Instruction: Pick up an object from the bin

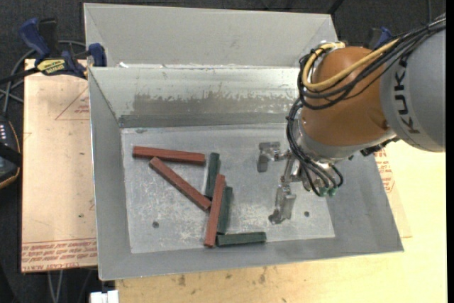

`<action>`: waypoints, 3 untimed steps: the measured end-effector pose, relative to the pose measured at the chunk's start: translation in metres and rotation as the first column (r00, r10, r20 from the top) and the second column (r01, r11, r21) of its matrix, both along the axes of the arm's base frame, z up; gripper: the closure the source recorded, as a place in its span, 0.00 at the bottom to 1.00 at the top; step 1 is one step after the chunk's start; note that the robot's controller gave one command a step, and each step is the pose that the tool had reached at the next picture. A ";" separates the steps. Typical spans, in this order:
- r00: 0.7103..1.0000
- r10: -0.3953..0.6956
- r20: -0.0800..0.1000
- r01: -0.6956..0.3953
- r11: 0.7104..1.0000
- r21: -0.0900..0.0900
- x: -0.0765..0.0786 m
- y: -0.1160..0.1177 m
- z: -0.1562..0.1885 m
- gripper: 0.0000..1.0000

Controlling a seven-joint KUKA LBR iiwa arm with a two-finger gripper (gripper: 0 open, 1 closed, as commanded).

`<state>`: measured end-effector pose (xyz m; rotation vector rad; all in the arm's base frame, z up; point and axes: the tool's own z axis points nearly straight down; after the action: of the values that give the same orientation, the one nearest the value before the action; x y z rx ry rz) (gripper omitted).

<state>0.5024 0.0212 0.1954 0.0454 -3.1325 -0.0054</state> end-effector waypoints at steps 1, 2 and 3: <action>0.982 0.189 0.010 -0.189 0.982 -0.001 0.054 0.028 -0.054 0.00; 0.971 0.238 0.004 -0.238 0.971 0.002 0.032 0.096 -0.099 0.00; 0.991 0.133 0.011 -0.133 0.991 -0.002 -0.003 0.092 -0.125 0.00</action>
Offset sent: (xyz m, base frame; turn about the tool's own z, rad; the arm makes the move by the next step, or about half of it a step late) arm 0.0541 0.0267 -0.0528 -0.1910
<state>0.4995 0.1134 0.0700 0.2545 -3.1330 -0.0022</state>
